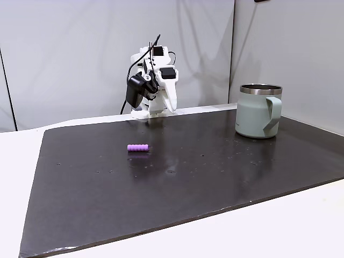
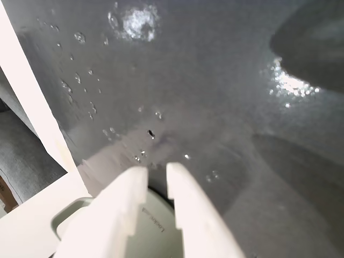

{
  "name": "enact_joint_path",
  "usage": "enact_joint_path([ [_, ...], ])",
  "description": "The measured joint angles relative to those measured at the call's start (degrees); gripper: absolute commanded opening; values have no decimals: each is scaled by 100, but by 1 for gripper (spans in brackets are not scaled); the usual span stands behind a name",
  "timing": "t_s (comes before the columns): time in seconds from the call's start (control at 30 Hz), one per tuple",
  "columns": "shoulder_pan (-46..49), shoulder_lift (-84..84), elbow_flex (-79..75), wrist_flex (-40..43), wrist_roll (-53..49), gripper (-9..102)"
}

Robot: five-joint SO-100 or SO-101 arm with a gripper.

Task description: Grasp a pengrip and put it in the cup.

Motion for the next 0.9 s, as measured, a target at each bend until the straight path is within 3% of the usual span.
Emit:
enact_joint_path([
  [0.13, 9, -439, -914, 281, -53, 0],
  [0.57, 738, -4289, -4746, 1916, -237, 0],
  [0.7, 1151, -5317, -5625, 2083, -316, 7],
  [0.9, 1573, -6829, -7040, 2593, -545, 25],
])
